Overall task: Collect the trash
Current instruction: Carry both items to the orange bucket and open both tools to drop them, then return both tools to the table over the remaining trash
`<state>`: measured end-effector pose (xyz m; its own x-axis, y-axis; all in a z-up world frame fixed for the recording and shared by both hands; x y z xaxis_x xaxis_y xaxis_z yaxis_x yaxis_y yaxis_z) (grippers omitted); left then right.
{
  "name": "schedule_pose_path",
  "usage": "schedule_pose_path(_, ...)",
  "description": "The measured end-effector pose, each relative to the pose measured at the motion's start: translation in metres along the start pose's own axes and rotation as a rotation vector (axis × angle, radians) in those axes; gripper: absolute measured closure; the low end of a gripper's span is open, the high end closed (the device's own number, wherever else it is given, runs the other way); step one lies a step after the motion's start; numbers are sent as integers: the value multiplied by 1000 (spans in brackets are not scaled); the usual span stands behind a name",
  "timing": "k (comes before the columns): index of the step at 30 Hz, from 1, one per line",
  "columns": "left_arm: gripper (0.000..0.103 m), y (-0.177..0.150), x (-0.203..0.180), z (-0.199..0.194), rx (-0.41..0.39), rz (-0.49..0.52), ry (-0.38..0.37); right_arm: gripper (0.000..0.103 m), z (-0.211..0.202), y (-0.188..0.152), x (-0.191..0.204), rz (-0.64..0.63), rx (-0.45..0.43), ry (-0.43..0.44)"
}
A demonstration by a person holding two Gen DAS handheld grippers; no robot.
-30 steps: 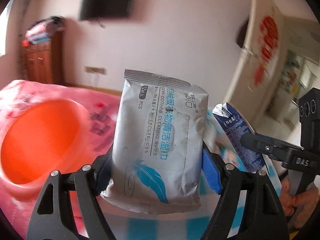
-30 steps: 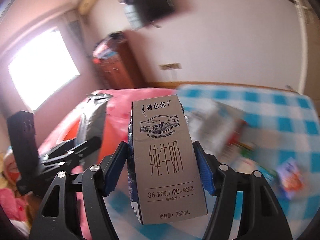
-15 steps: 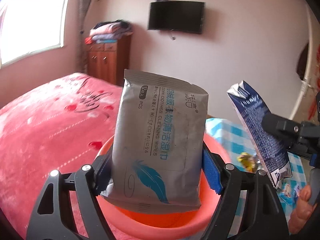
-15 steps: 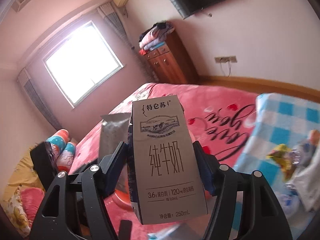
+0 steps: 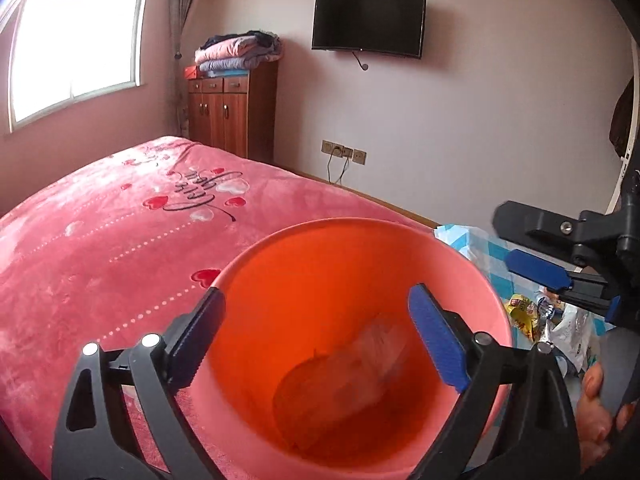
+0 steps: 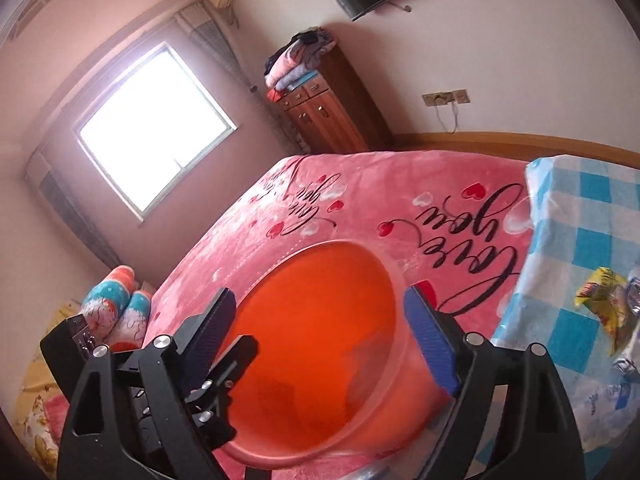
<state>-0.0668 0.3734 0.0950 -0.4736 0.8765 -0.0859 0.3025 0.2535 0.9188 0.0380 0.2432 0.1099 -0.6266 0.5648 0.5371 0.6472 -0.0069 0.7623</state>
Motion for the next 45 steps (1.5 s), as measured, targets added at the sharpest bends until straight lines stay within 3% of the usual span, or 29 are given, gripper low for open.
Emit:
schedule_pose_path(8,7,13,-11,-23,-111,-25,-77,8,-56,-1,-28,-77,-149,-129)
schedule_pose_path(14,7,12,-39,-48,-225,-68,-184,7,-95,-13,-54,-152,-225,-225)
schedule_pose_path(17,7,10,-58,-58,-239,-31,-210,5,-115,-18,-65,-194,-267,-271)
schedule_pose_path(22,6,-4,-90,-65,-192,36,-222,5,-151,-24,-81,-258,-339,-347)
schedule_pose_path(25,6,-17,-104,-62,-123,38,-237,5,-165,-27,-92,-276,-357,-389)
schedule_pose_path(31,6,-47,-132,-59,-27,27,-274,5,-191,-40,-121,-277,-365,-455)
schedule_pose_path(36,6,-70,-158,-56,39,83,-277,5,-213,-45,-144,-283,-373,-503)
schedule_pose_path(45,6,-91,-206,-59,64,175,-301,5,-245,-54,-181,-288,-386,-591)
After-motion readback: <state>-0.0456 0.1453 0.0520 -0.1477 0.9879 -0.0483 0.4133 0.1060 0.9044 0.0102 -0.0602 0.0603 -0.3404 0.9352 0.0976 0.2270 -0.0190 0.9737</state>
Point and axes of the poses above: each gripper's, at about its wrist camera, not at the fingertips, and z roughly the way its jaws point, x to its left, y to its top, the point moved 7 cm from there along z, roughly the way its jaws point, and after that the axes turned 10 degrees about -x, right-handed, at the moved point
